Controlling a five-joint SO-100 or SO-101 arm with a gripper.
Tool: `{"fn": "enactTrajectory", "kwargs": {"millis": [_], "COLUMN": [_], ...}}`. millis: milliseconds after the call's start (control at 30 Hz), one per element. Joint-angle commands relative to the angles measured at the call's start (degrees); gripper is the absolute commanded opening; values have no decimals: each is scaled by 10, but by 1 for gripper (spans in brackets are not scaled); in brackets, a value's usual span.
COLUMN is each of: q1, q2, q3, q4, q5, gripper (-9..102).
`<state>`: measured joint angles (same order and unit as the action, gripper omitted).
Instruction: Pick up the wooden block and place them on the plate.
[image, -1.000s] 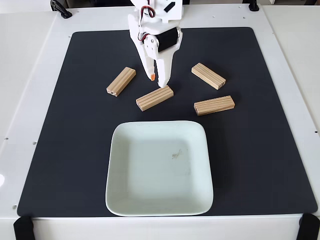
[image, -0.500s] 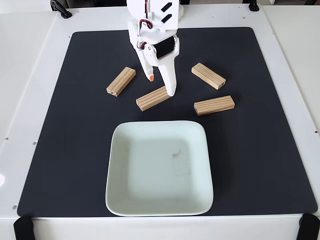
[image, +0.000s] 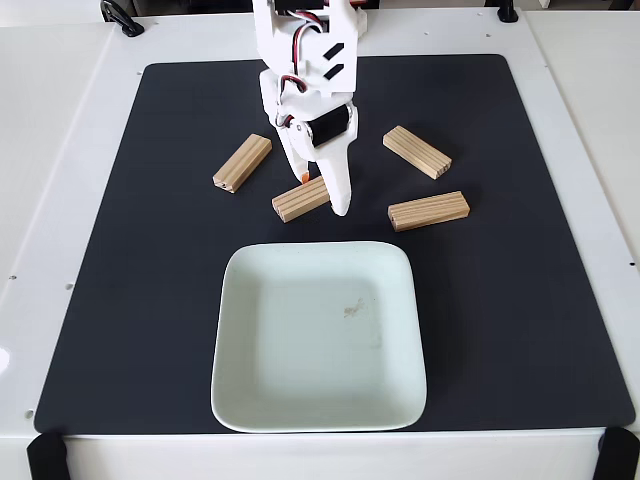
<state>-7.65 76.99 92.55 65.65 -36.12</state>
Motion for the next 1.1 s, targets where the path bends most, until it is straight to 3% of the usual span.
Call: {"fn": "enactTrajectory", "kwargs": {"millis": [0,933,1067], "q1": [-3,1,1], "q2": [3,-33,-33], "q3": [-9,-6,-1], "q4": [-5,-31,-31], "q5": [4,11,12], "gripper": [29,28,14]}}
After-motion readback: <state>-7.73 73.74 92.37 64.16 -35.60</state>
